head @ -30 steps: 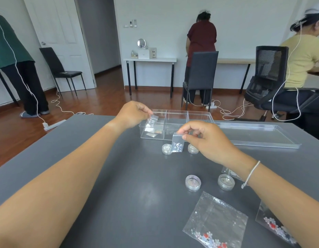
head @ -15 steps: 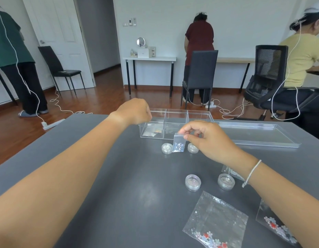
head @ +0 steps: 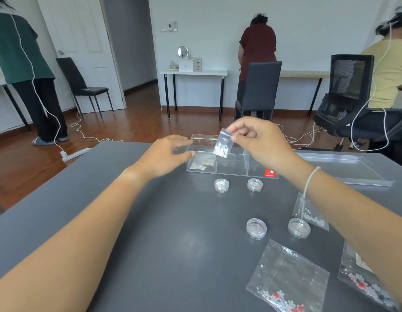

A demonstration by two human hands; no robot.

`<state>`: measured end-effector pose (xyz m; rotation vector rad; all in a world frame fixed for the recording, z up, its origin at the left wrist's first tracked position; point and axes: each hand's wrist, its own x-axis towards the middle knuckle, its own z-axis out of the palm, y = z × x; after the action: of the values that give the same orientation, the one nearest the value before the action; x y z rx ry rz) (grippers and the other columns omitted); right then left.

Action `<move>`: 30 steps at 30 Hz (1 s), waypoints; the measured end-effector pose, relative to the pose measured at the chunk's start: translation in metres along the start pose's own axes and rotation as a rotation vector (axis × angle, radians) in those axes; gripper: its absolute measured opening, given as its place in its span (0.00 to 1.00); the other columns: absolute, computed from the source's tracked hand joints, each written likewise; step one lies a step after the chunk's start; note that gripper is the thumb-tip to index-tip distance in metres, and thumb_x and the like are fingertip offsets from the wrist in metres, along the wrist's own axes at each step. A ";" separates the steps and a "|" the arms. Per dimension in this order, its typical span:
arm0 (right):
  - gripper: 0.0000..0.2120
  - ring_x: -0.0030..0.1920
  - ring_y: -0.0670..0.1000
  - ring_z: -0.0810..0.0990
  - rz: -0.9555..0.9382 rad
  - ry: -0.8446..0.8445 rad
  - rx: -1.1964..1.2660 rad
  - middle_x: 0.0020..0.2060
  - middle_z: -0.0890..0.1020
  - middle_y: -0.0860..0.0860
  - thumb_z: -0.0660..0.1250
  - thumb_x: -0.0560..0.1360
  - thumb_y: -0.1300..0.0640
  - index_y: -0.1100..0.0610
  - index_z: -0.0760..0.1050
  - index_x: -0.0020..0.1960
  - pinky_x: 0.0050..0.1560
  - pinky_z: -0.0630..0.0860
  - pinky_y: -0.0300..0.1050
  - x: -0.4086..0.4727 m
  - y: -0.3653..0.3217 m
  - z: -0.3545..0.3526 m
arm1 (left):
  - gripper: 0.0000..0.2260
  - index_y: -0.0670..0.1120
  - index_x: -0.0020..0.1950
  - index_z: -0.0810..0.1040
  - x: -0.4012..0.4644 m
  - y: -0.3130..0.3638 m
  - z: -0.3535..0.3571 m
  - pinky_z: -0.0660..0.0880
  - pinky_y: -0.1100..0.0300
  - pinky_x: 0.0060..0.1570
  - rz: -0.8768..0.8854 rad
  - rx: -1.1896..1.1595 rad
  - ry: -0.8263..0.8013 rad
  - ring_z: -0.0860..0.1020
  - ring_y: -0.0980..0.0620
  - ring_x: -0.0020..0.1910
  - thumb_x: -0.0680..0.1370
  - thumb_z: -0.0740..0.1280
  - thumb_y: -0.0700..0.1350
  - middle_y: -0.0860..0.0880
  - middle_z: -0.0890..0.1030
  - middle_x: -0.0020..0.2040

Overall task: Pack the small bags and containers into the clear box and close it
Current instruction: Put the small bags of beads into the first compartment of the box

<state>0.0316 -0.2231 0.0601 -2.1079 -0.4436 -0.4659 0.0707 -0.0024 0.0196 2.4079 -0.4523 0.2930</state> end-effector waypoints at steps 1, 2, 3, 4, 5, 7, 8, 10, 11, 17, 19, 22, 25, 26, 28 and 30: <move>0.09 0.25 0.33 0.71 0.011 0.005 -0.011 0.32 0.77 0.42 0.65 0.72 0.64 0.50 0.78 0.42 0.27 0.64 0.23 0.008 -0.001 0.002 | 0.19 0.50 0.64 0.74 -0.002 -0.003 0.001 0.63 0.67 0.56 -0.010 -0.030 -0.006 0.71 0.56 0.54 0.74 0.67 0.51 0.53 0.72 0.66; 0.09 0.25 0.32 0.71 0.027 0.011 -0.021 0.32 0.77 0.42 0.65 0.72 0.64 0.49 0.77 0.41 0.27 0.64 0.22 0.015 -0.002 0.005 | 0.19 0.50 0.64 0.73 -0.003 -0.005 0.002 0.63 0.67 0.56 -0.012 -0.051 -0.011 0.72 0.56 0.55 0.74 0.67 0.51 0.53 0.71 0.67; 0.10 0.24 0.32 0.71 0.044 0.015 -0.034 0.32 0.77 0.42 0.65 0.72 0.64 0.49 0.77 0.40 0.26 0.64 0.22 0.023 -0.002 0.008 | 0.20 0.50 0.65 0.72 -0.005 -0.007 0.003 0.63 0.66 0.56 -0.008 -0.060 -0.017 0.72 0.56 0.55 0.74 0.66 0.51 0.53 0.71 0.68; 0.10 0.24 0.32 0.71 0.060 0.018 -0.050 0.31 0.77 0.42 0.64 0.72 0.64 0.49 0.76 0.39 0.25 0.64 0.23 0.029 -0.002 0.012 | 0.20 0.50 0.66 0.71 -0.006 -0.009 0.004 0.63 0.66 0.57 0.000 -0.057 -0.023 0.72 0.56 0.55 0.74 0.66 0.50 0.52 0.71 0.69; 0.10 0.24 0.34 0.72 0.075 0.017 -0.071 0.31 0.78 0.42 0.64 0.72 0.64 0.49 0.76 0.39 0.25 0.65 0.24 0.035 -0.001 0.015 | 0.20 0.51 0.67 0.71 -0.007 -0.010 0.005 0.64 0.65 0.57 0.008 -0.054 -0.024 0.72 0.55 0.55 0.75 0.66 0.49 0.52 0.71 0.69; 0.11 0.27 0.39 0.73 0.106 0.005 -0.124 0.32 0.78 0.44 0.63 0.72 0.64 0.49 0.76 0.38 0.29 0.67 0.32 0.043 0.003 0.022 | 0.20 0.51 0.67 0.70 -0.008 -0.012 0.006 0.63 0.66 0.59 0.015 -0.055 -0.014 0.73 0.56 0.55 0.75 0.65 0.49 0.52 0.71 0.69; 0.11 0.29 0.40 0.73 0.122 -0.004 -0.145 0.33 0.78 0.44 0.63 0.72 0.64 0.49 0.76 0.38 0.31 0.68 0.35 0.046 0.005 0.025 | 0.20 0.50 0.67 0.70 -0.008 -0.012 0.007 0.63 0.66 0.59 0.018 -0.060 -0.006 0.73 0.56 0.55 0.75 0.65 0.48 0.52 0.71 0.69; 0.12 0.31 0.42 0.73 0.148 -0.035 -0.172 0.35 0.79 0.46 0.62 0.72 0.64 0.49 0.76 0.37 0.31 0.68 0.36 0.048 0.009 0.030 | 0.19 0.50 0.67 0.71 -0.008 -0.012 0.008 0.62 0.71 0.59 0.025 -0.081 0.009 0.72 0.57 0.58 0.75 0.65 0.47 0.52 0.70 0.69; 0.12 0.30 0.42 0.73 0.154 -0.057 -0.187 0.35 0.79 0.47 0.62 0.72 0.64 0.49 0.76 0.37 0.29 0.67 0.34 0.048 0.011 0.032 | 0.19 0.49 0.66 0.72 -0.007 -0.013 0.008 0.61 0.76 0.57 0.034 -0.095 0.019 0.71 0.58 0.59 0.75 0.66 0.46 0.52 0.70 0.69; 0.10 0.39 0.48 0.77 0.160 -0.152 -0.248 0.38 0.80 0.48 0.62 0.71 0.64 0.51 0.78 0.39 0.40 0.70 0.39 0.046 0.016 0.042 | 0.16 0.50 0.63 0.75 -0.006 -0.015 0.009 0.63 0.83 0.47 0.034 -0.178 0.047 0.75 0.58 0.53 0.74 0.67 0.45 0.55 0.72 0.67; 0.10 0.40 0.48 0.78 0.156 -0.165 -0.257 0.37 0.80 0.48 0.62 0.72 0.64 0.51 0.79 0.40 0.43 0.73 0.41 0.046 0.015 0.043 | 0.16 0.51 0.62 0.76 -0.005 -0.016 0.009 0.66 0.79 0.47 0.024 -0.191 0.041 0.77 0.55 0.52 0.74 0.67 0.46 0.58 0.72 0.66; 0.09 0.41 0.50 0.78 0.143 -0.195 -0.285 0.39 0.79 0.48 0.62 0.72 0.63 0.53 0.80 0.43 0.47 0.75 0.42 0.045 0.013 0.045 | 0.15 0.54 0.61 0.76 -0.005 -0.018 0.010 0.67 0.78 0.44 0.011 -0.196 0.045 0.76 0.53 0.43 0.74 0.67 0.47 0.62 0.71 0.63; 0.10 0.43 0.51 0.78 0.132 -0.236 -0.349 0.43 0.80 0.49 0.61 0.73 0.63 0.52 0.80 0.45 0.49 0.75 0.44 0.042 0.010 0.046 | 0.13 0.55 0.58 0.78 -0.004 -0.019 0.011 0.67 0.80 0.40 0.030 -0.199 0.054 0.69 0.58 0.31 0.74 0.68 0.46 0.62 0.71 0.61; 0.11 0.45 0.51 0.79 0.127 -0.247 -0.372 0.45 0.81 0.50 0.60 0.73 0.63 0.52 0.80 0.45 0.52 0.75 0.46 0.041 0.009 0.046 | 0.13 0.55 0.57 0.78 -0.004 -0.020 0.011 0.67 0.80 0.39 0.035 -0.207 0.054 0.67 0.61 0.27 0.74 0.68 0.46 0.62 0.71 0.61; 0.12 0.50 0.53 0.79 0.100 -0.261 -0.430 0.48 0.83 0.51 0.59 0.74 0.62 0.53 0.80 0.47 0.58 0.73 0.50 0.039 0.007 0.046 | 0.13 0.55 0.57 0.79 -0.003 -0.020 0.011 0.67 0.79 0.39 0.041 -0.220 0.053 0.67 0.62 0.24 0.74 0.68 0.45 0.62 0.71 0.61; 0.12 0.53 0.53 0.78 0.063 -0.251 -0.473 0.52 0.82 0.52 0.59 0.75 0.61 0.53 0.80 0.50 0.62 0.69 0.52 0.037 0.008 0.045 | 0.12 0.56 0.56 0.79 -0.003 -0.020 0.011 0.68 0.78 0.39 0.043 -0.224 0.051 0.69 0.63 0.24 0.74 0.68 0.45 0.61 0.72 0.62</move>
<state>0.0744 -0.1841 0.0491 -2.6475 -0.4381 -0.2866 0.0766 0.0059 -0.0012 2.1708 -0.4874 0.3048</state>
